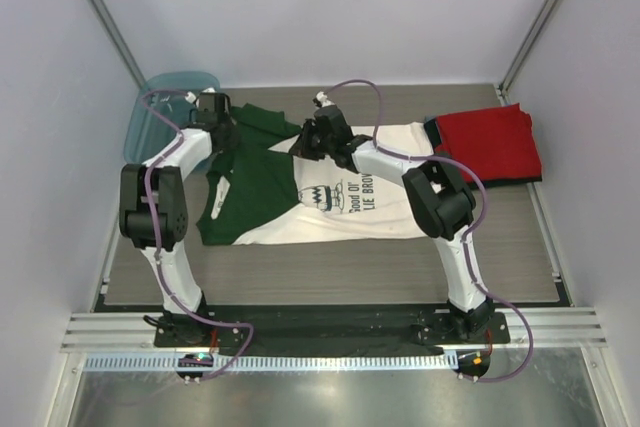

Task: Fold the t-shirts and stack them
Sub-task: Fold the tshirt

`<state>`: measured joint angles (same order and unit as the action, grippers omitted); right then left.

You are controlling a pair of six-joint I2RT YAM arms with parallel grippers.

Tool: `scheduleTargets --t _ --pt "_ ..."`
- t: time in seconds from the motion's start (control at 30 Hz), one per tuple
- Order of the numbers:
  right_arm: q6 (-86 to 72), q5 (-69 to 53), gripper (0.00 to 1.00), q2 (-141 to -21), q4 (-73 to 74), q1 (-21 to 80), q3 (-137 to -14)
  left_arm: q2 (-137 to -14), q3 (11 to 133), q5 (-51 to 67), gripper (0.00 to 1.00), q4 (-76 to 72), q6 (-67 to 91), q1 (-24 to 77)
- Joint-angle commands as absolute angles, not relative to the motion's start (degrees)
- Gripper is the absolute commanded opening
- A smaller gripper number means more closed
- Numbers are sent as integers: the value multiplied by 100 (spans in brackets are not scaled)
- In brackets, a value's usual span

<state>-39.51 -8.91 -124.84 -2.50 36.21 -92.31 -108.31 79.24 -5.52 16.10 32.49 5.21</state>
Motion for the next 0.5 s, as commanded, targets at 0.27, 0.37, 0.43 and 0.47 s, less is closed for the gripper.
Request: scheduleTargets --t 0.27,0.37,0.43,0.47 --pt "-3718 -695 51 -12183 -246 3560 -9010 -10364 7849 -668 55 1635 3182 588" --pt "-3543 -432 49 -11367 -176 3542 -8290 -9880 7603 -747 55 1626 3129 843" --pt "-3411 -256 43 -10640 138 3507 -7633 -9591 7375 -800 55 1600 3094 1203" --pt "-3349 -29 40 -10409 280 3481 -7411 -9511 7287 -800 54 1591 3085 1326"
